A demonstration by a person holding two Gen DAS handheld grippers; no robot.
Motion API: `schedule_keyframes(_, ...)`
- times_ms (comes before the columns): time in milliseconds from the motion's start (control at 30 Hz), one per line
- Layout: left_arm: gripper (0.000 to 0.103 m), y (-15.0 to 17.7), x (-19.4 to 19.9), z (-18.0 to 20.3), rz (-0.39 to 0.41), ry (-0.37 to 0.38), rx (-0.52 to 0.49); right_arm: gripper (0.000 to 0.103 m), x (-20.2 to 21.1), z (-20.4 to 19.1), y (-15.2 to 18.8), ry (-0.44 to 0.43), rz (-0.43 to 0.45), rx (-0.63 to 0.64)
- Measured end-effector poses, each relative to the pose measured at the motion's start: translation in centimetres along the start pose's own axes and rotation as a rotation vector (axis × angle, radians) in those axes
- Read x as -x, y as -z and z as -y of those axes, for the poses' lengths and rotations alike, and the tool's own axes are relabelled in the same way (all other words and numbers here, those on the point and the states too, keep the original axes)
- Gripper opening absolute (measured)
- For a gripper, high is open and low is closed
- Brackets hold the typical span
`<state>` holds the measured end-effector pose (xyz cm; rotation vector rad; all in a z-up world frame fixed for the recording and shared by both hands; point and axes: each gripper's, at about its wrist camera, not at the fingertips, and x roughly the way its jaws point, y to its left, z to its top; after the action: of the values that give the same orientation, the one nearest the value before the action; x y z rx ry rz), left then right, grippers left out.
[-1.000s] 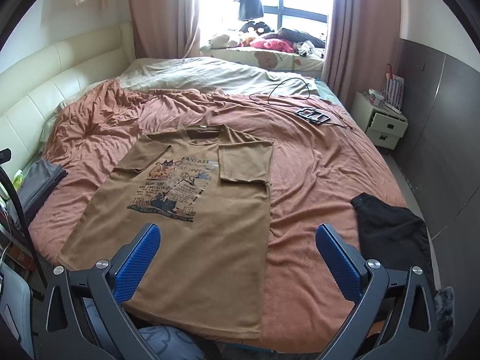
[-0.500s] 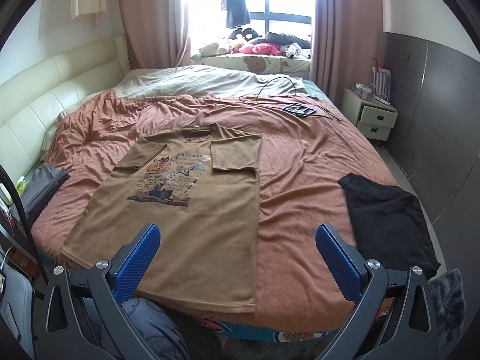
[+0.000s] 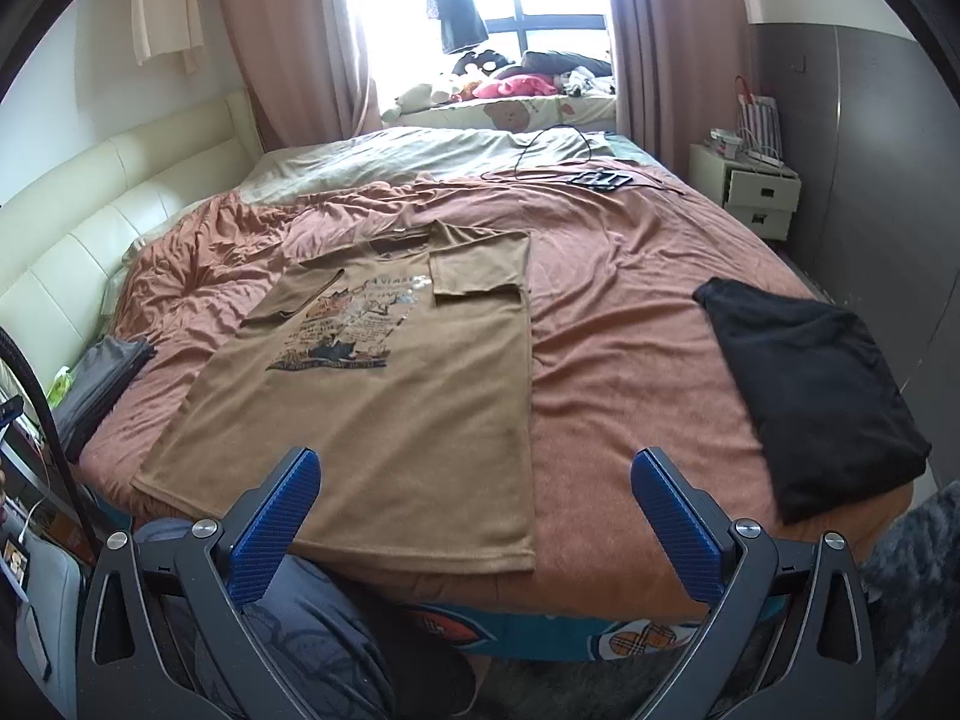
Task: Fold small clothes
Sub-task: 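Lower both tools to the shirt hem and close the right gripper on it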
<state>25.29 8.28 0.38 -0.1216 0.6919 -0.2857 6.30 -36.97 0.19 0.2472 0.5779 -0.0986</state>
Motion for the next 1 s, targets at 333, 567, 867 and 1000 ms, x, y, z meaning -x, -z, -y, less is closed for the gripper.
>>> schedule_keyframes(333,0.085,3.2,-4.0,-0.8,-0.087,0.045,0.045,0.103,-2.5,2.3,3.4,-0.117,-0.057,-0.120)
schedule_keyframes(567,0.070,5.4,-7.9,-1.7,-0.159,0.082,0.127,0.095,-5.6,3.9,4.8,-0.143,-0.118,-0.177)
schedule_keyframes(867,0.068,7.8,-12.6,-2.7,-0.237,0.128,0.249,0.071,-11.0,7.1,6.1,-0.205,-0.188,-0.342)
schedule_keyframes(1000,0.068,8.3,-13.8,-3.2,-0.255,0.142,0.299,0.071,-12.3,8.3,6.5,-0.239,-0.189,-0.413)
